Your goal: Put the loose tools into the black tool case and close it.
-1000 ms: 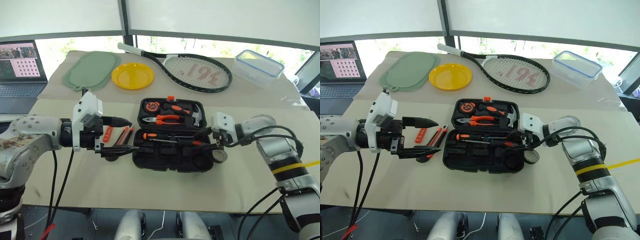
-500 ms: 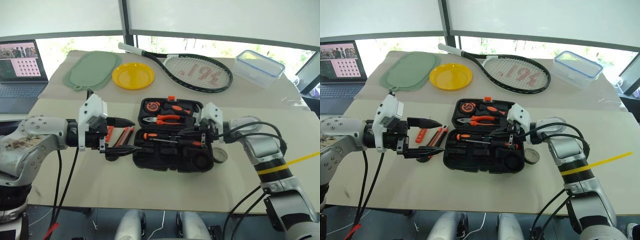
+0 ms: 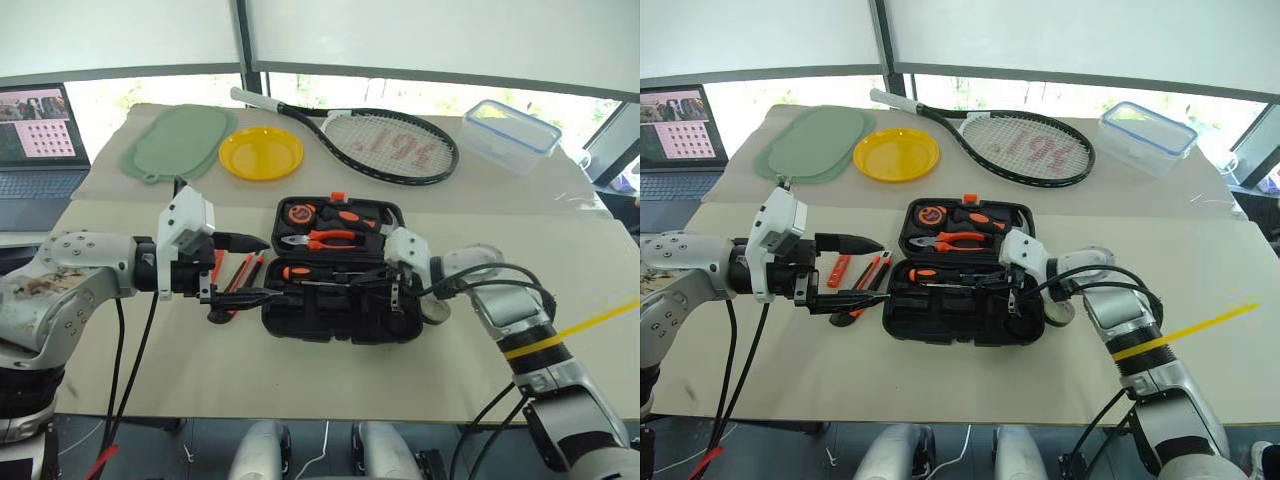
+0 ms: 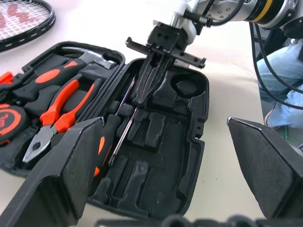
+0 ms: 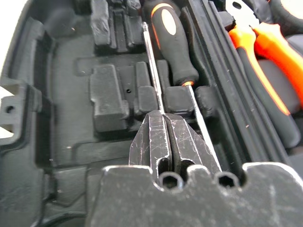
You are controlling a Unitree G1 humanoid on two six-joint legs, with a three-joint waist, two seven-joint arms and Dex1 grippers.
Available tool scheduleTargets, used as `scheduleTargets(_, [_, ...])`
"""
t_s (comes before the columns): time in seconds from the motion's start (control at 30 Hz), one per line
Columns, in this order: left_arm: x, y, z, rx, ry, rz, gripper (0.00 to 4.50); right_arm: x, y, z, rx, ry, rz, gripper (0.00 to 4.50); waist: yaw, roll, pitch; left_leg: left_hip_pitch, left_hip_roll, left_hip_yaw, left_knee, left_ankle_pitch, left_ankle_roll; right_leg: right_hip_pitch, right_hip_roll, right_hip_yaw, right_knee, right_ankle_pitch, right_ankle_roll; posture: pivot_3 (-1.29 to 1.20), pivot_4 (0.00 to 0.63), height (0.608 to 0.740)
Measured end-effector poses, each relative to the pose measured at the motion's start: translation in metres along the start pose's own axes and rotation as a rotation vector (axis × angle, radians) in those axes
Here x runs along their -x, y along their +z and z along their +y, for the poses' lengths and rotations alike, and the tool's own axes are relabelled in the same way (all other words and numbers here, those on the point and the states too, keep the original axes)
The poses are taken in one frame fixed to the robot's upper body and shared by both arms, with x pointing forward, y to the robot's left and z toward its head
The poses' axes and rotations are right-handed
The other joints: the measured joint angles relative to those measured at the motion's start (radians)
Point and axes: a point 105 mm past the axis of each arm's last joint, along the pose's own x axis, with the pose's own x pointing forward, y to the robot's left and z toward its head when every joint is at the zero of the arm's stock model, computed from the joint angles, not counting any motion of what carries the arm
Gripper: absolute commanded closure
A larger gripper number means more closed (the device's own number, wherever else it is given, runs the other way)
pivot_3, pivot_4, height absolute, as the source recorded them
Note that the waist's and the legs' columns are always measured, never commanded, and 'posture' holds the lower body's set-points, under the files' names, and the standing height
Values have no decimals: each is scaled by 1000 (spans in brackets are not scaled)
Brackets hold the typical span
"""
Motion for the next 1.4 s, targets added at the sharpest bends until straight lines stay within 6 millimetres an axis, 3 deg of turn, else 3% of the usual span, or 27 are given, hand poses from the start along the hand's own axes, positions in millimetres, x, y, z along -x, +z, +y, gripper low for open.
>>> scheduleTargets(0.17, [0,-2,0,3,7,4,0,7,5,6,-19,5,-12,4441,4,0,0,2,0,0,0,1,-1,0,-1,1,5,-1,-1,0,150,738])
scheduleTargets(0.23, [6,-13,3,40,51,15,0,19,19,15,-107,58,-90,4441,4,1,1,-1,1,0,0,1,-1,-4,-1,1,7,-1,-1,0,150,738])
scheduleTargets(0.27, [8,-17,4,58,72,20,0,27,28,16,-126,71,-123,3905,4,1,1,-2,1,0,0,1,-1,-5,-1,1,7,-1,-1,0,150,738])
scheduleTargets(0.3, [10,-21,5,72,93,23,0,37,37,16,-130,76,-151,3799,5,2,2,-3,1,0,0,1,-1,-5,-1,1,7,-1,-1,0,150,738])
scheduleTargets(0.4, [28,-36,11,122,220,40,0,70,64,13,-117,78,-218,2762,2,2,2,-2,1,-1,-1,1,-1,-5,-2,1,7,-2,-2,0,150,738])
scheduleTargets(0.53, [90,-87,17,265,548,148,0,110,85,19,-115,97,-266,1337,-2,2,2,-1,3,0,-2,0,-1,-6,-2,-1,7,-3,-4,0,150,738])
scheduleTargets(0.67, [135,-113,6,350,698,220,0,116,83,29,-126,121,-261,35,5,1,2,-1,4,-1,-2,0,-2,-5,-4,-2,7,-3,-5,0,150,738])
scheduleTargets(0.77, [155,-124,0,407,760,249,0,115,81,34,-140,128,-267,35,15,1,2,0,3,-1,-2,0,-2,-5,-6,-3,6,-4,-5,0,150,738])
scheduleTargets(0.87, [149,-125,4,435,758,252,0,114,83,33,-120,93,-266,35,28,1,2,0,3,-1,-2,0,-2,-5,-7,-4,6,-4,-6,0,150,738])
scheduleTargets(0.97, [132,-118,17,436,729,256,0,112,78,30,-100,45,-244,35,31,1,2,-1,2,-1,-2,0,-2,-5,-7,-4,6,-3,-5,0,150,738])
scheduleTargets(1.13, [110,-92,61,480,745,313,0,112,81,36,-80,50,-243,35,27,0,2,-2,1,-2,-2,1,-2,-5,-4,-4,7,-3,-4,0,150,738])
scheduleTargets(1.27, [75,-76,91,545,724,365,0,101,78,41,-113,7,-283,35,26,0,2,-3,-1,-3,-1,1,-2,-5,-1,-3,7,-3,-4,0,150,738])
scheduleTargets(1.4, [44,-78,107,650,684,426,0,89,79,57,-145,40,-320,35,22,-2,3,-4,-1,-3,0,1,-1,-5,-1,-2,7,-3,-3,0,150,738])
